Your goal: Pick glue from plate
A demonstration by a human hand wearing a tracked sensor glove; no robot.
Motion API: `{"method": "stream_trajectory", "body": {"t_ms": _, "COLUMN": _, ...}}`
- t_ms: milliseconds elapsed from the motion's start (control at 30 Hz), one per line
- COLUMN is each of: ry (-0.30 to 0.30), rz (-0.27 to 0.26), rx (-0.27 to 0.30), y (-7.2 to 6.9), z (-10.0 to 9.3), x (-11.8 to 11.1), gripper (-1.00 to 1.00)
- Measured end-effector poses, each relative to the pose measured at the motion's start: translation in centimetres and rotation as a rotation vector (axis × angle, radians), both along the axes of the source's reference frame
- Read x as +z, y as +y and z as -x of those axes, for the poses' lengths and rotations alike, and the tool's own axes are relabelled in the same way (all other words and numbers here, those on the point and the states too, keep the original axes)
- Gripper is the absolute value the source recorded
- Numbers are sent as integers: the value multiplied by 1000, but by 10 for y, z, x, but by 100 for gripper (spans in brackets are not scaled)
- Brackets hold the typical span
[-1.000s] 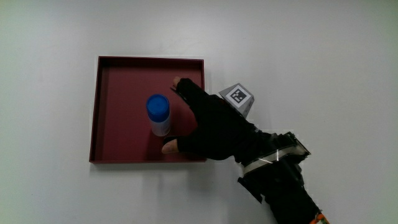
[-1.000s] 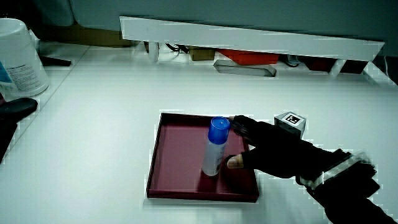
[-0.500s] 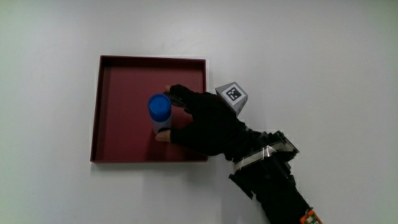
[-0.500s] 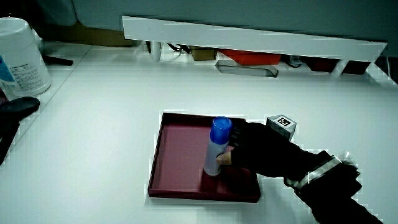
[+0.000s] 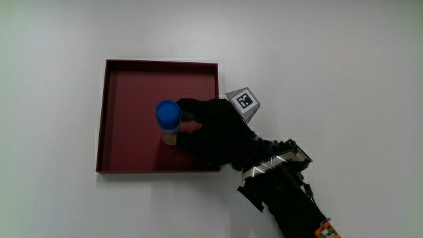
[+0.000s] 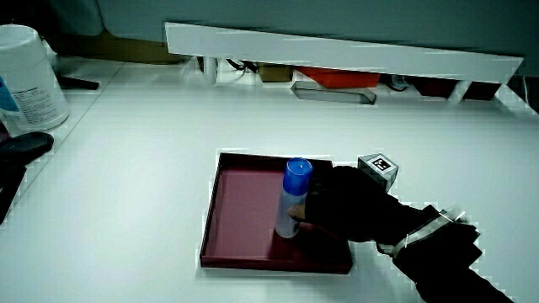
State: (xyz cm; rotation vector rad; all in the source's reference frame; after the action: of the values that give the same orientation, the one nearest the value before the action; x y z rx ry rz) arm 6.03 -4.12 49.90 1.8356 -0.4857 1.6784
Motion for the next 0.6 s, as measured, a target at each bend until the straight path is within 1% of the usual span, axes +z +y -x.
{"method": "stream_trajectory", "body": {"t_ms": 33, "ry": 9, "rz": -33, "rx": 2, "y": 0, "z": 0, "x": 1, "gripper": 100}}
{"method": "stream_trajectory", "body": {"t_ms": 100, "ry": 1, "rz": -45, "rx": 12, "y": 2, "z": 1, "x": -2, "gripper": 100}}
{"method": "stream_trajectory", "body": {"t_ms": 133, "ry": 6, "rz": -70, "rx": 12, "y": 2, "z": 1, "x": -1, "gripper": 100}}
{"method": "stream_trajectory", "body": {"t_ms": 233, "ry": -1, "rz": -72, "rx": 19, "y": 3, "z": 0, "x": -4, "gripper": 100}}
{"method": "stream_trajectory", "body": {"t_ms": 267, "ry": -28, "rz": -67, "rx": 26, "y": 3, "z": 0, "x": -4, "gripper": 100}}
{"method": "stream_trajectory", "body": {"t_ms": 300, "ry": -26, "rz": -55, "rx": 29, "y": 3, "z": -2, "x": -4, "gripper": 100}}
{"method": "stream_trajectory", "body": {"t_ms": 333, "ry": -47, "rz": -57, "rx": 35, "y": 3, "z": -3, "x": -7, "gripper": 100}}
{"method": "stream_trajectory", "body": {"t_ms": 400, "ry": -53, "rz": -64, "rx": 40, "y": 1, "z": -6, "x": -12, "gripper": 100}}
{"method": "stream_trajectory", "body": {"t_ms": 433, "ry": -40, "rz": -71, "rx": 41, "y": 0, "z": -8, "x": -13, "gripper": 100}}
{"method": "stream_trajectory", "body": {"t_ms": 467, "ry": -73, "rz": -56, "rx": 46, "y": 0, "z": -10, "x": -18, "gripper": 100}}
{"method": "stream_trajectory", "body": {"t_ms": 500, "ry": -90, "rz": -50, "rx": 46, "y": -1, "z": -12, "x": -21, "gripper": 100}}
{"method": "stream_trajectory", "body": {"t_ms": 567, "ry": -94, "rz": -50, "rx": 57, "y": -2, "z": -17, "x": -27, "gripper": 100}}
{"method": "stream_trajectory", "body": {"t_ms": 600, "ry": -100, "rz": -30, "rx": 62, "y": -2, "z": -21, "x": -31, "gripper": 100}}
